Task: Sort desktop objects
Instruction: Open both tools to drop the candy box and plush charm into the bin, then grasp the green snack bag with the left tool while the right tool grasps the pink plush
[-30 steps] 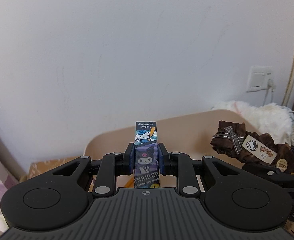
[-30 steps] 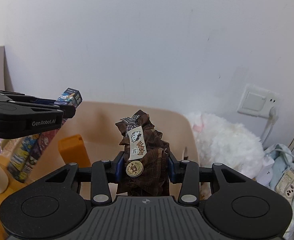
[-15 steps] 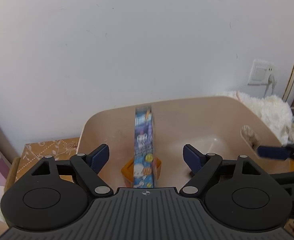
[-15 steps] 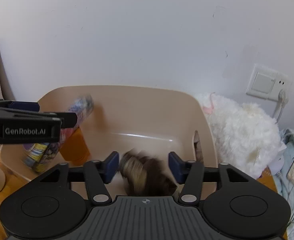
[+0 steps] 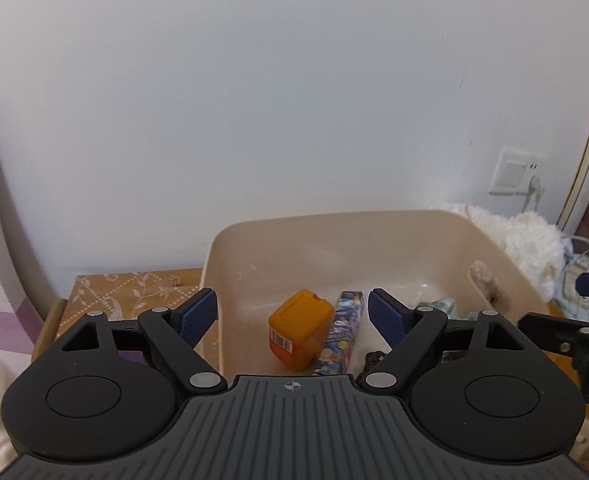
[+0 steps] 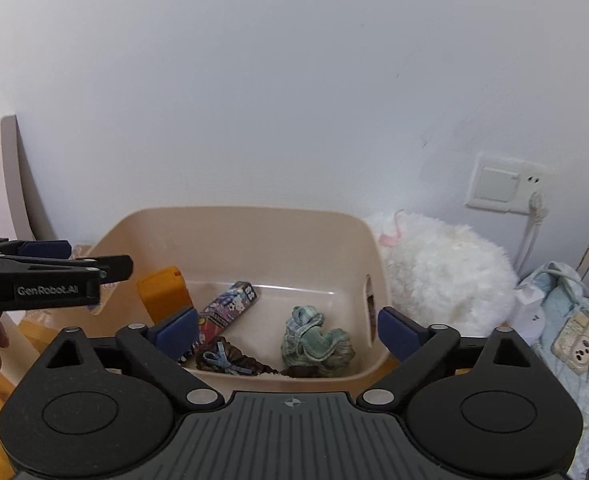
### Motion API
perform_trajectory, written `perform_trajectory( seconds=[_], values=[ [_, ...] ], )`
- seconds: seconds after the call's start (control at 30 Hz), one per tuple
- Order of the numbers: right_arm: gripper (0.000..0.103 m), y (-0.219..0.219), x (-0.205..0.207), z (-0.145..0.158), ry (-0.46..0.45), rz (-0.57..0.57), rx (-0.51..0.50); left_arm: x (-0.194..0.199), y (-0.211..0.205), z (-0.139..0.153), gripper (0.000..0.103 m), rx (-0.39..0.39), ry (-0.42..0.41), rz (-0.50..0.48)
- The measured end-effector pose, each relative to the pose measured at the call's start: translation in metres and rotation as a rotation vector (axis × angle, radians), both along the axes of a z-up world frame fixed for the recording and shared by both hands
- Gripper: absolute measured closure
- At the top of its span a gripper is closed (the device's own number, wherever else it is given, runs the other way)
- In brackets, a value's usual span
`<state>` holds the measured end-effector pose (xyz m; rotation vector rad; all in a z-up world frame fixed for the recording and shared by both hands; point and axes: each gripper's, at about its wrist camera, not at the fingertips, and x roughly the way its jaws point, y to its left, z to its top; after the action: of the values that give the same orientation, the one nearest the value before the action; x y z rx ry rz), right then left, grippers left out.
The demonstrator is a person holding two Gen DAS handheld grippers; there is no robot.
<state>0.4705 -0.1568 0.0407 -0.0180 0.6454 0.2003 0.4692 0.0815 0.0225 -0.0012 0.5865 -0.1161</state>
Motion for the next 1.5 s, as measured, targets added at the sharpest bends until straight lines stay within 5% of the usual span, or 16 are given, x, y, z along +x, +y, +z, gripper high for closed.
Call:
perform_trajectory(
  seconds=[0.27, 0.63, 1.13, 1.5],
  values=[
    [0.0, -0.015, -0.061, 0.019, -0.054, 0.011, -0.035, -0.067, 0.011, 0.018, 0.017, 0.033, -0.036, -0.012],
    [0.0, -0.022, -0.155, 0.016, -0.144, 0.088, -0.2, -0.148, 0.005, -0.007, 0.017, 0.01, 0.024, -0.057],
    [0.0, -0.047, -0.237, -0.037, -0.029, 0.147, -0.094, -0.228, -0.038, -0.054, 0.017, 0.116, -0.028, -0.112],
    [0.0, -0.028, -0.252, -0.069, -0.053, 0.229, -0.23, -0.231, -0.047, -0.076, 0.017, 0.156, 0.012, -0.064]
  ],
)
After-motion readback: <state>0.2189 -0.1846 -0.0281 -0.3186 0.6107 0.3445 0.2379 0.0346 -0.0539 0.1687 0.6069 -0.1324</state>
